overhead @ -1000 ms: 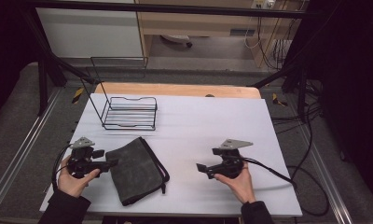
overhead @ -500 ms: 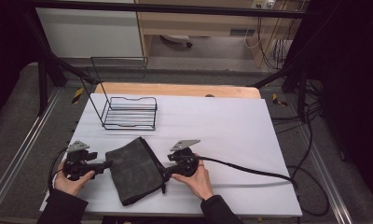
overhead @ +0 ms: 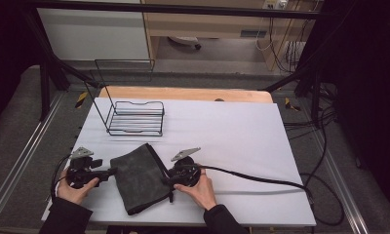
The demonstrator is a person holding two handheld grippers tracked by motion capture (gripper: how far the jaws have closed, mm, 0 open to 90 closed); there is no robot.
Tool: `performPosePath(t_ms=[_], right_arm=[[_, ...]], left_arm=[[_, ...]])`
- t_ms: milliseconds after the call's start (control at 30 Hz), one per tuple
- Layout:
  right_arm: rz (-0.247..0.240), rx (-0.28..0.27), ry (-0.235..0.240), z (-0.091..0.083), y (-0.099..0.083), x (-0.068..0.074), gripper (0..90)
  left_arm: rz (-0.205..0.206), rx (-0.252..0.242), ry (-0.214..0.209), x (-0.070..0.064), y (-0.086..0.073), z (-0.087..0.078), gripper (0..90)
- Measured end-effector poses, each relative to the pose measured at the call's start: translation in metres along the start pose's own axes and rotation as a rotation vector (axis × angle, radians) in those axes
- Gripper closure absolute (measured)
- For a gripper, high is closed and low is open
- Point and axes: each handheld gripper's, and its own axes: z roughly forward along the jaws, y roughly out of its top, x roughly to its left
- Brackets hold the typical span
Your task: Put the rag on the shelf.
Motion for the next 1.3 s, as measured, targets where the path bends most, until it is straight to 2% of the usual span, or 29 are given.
performPosePath(t_ms=[100,200,267,367,467,567,667,700,733,800,833,867,933,1067,1200,1300], right_arm=[[0.03,0.013,0.016,0.0,0.001,0.0,59.8],[0.057,0.025,0.034,0.0,0.001,0.0,71.2],[0.055,0.015,0.036,-0.002,0.002,0.0,78.4],[0.064,0.001,0.03,-0.004,0.002,0.001,82.1],[0.095,-0.015,0.027,-0.007,0.0,0.001,82.9],[0.1,-0.018,0.014,-0.012,-0.004,0.004,83.0],[0.093,-0.014,0.002,-0.012,-0.006,0.006,79.1],[0.083,-0.019,-0.001,-0.012,-0.005,0.006,72.8],[0.064,-0.033,-0.012,-0.012,-0.004,0.005,64.5],[0.024,-0.07,-0.031,-0.015,0.001,0.001,56.9],[0.017,-0.098,-0.024,-0.016,0.005,-0.002,50.1],[0.007,-0.133,-0.025,-0.017,0.01,-0.005,47.1],[-0.014,-0.159,-0.052,-0.015,0.023,-0.012,41.8],[-0.02,-0.182,-0.067,0.003,0.049,-0.024,39.6],[-0.033,-0.141,-0.06,0.032,0.069,-0.035,39.3],[-0.026,-0.119,-0.04,0.05,0.077,-0.042,41.6]], left_arm=[[0.003,0.005,-0.001,-0.001,0.0,0.0,25.1],[0.008,0.003,-0.002,-0.002,0.0,0.001,25.7],[0.007,0.003,-0.008,-0.002,0.0,0.0,26.3],[0.005,0.0,-0.02,-0.004,0.0,0.0,27.4],[0.005,0.006,-0.039,-0.006,-0.001,0.0,29.9],[-0.002,0.017,-0.061,-0.01,-0.002,0.003,33.2],[-0.013,0.041,-0.079,-0.012,-0.003,0.009,38.8],[-0.016,0.051,-0.086,-0.013,-0.004,0.011,40.4],[-0.018,0.061,-0.092,-0.014,-0.004,0.013,42.6],[-0.025,0.07,-0.101,-0.014,-0.005,0.016,47.0],[-0.028,0.073,-0.103,-0.014,-0.005,0.017,48.9],[-0.028,0.073,-0.105,-0.015,-0.005,0.017,51.3],[-0.034,0.076,-0.107,-0.015,-0.005,0.017,55.1],[-0.046,0.083,-0.12,-0.015,-0.005,0.019,62.3],[-0.04,0.086,-0.123,-0.016,-0.005,0.019,68.1],[-0.038,0.085,-0.122,-0.017,-0.005,0.019,70.3]])
